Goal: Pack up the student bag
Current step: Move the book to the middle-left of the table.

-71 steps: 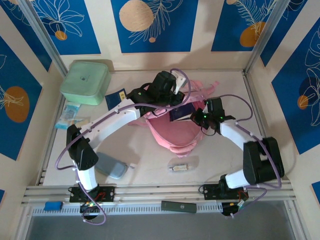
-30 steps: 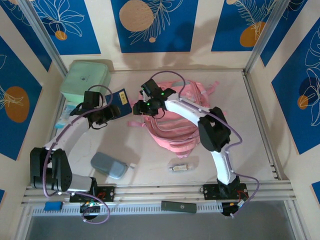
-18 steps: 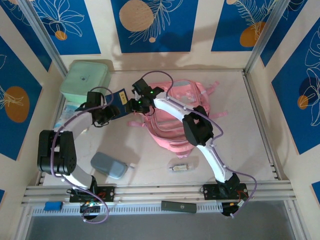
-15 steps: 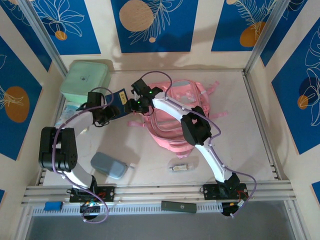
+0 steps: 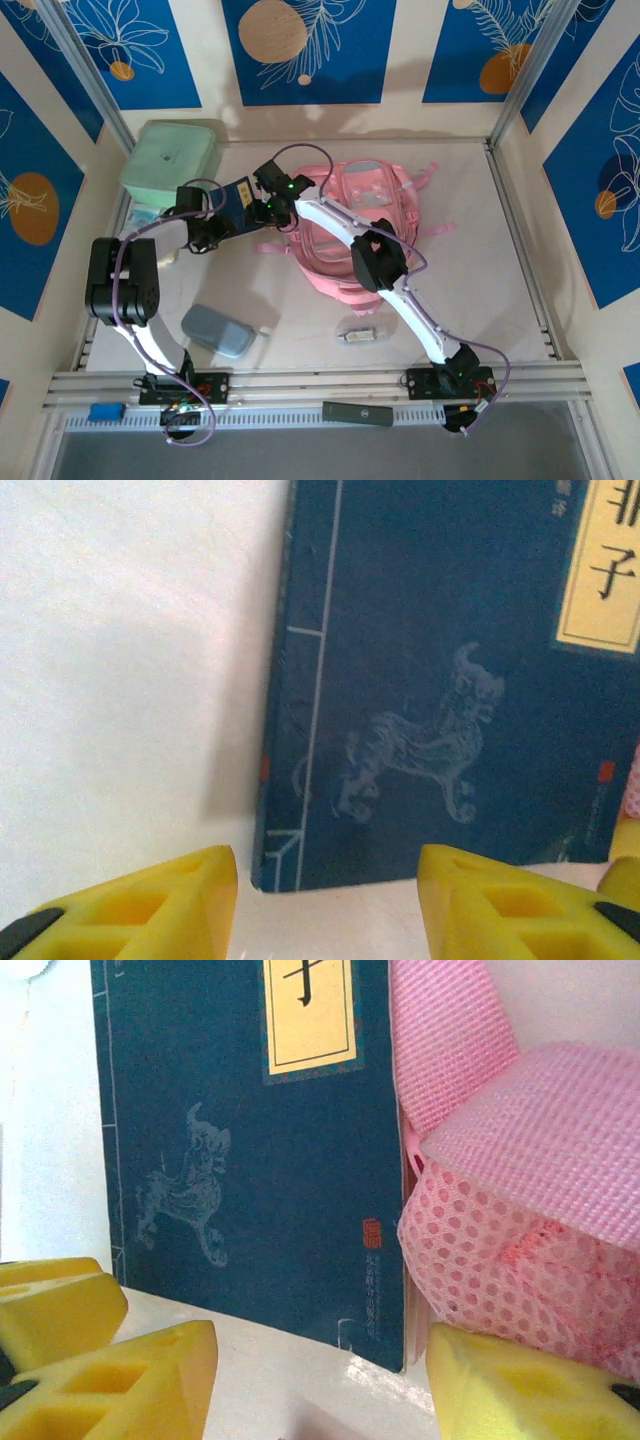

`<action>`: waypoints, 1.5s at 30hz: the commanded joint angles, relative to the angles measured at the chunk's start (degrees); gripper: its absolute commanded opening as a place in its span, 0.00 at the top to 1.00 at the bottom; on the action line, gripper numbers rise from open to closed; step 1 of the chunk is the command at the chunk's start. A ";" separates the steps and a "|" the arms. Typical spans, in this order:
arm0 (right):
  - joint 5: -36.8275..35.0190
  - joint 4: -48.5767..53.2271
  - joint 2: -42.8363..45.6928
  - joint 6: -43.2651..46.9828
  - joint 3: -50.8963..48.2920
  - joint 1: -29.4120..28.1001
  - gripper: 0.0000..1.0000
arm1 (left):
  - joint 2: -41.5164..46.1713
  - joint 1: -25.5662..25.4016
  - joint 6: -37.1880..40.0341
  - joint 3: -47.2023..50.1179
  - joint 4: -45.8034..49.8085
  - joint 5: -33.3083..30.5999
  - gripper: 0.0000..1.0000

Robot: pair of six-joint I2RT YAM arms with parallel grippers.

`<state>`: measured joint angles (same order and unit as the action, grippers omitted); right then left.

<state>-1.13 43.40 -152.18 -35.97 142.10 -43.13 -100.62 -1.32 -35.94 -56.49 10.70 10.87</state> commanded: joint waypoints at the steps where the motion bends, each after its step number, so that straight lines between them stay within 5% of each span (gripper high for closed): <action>1: -0.35 1.08 -3.56 0.54 0.89 -0.01 0.41 | -1.86 1.61 -0.08 -1.90 -2.11 -0.41 0.49; 15: 4.15 0.50 -3.03 1.87 1.80 -2.72 0.46 | -3.01 1.94 -2.29 2.44 -9.48 13.89 0.58; 23: 5.08 -1.13 1.84 1.45 -4.93 -3.19 0.66 | 5.53 1.15 -1.50 10.53 -8.17 13.41 0.61; 30: 4.77 -2.53 8.48 1.72 -13.75 -3.88 0.86 | 14.14 1.08 0.43 14.28 0.21 6.87 0.61; 35: 5.26 -3.88 14.89 1.41 -23.54 -5.34 0.92 | 19.61 1.15 1.37 14.75 6.15 2.53 0.57; 39: 6.22 -7.80 22.20 -0.08 -34.67 -6.85 0.88 | 21.34 1.15 2.81 13.45 10.03 0.67 0.54; 45: 5.16 -6.93 26.29 -2.30 -38.04 -6.41 0.58 | 21.15 1.15 1.23 14.07 8.34 2.14 0.53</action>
<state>3.81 36.27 -128.88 -37.06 104.49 -50.26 -79.92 0.08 -34.61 -42.37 18.09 13.32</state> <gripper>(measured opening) 0.392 0.466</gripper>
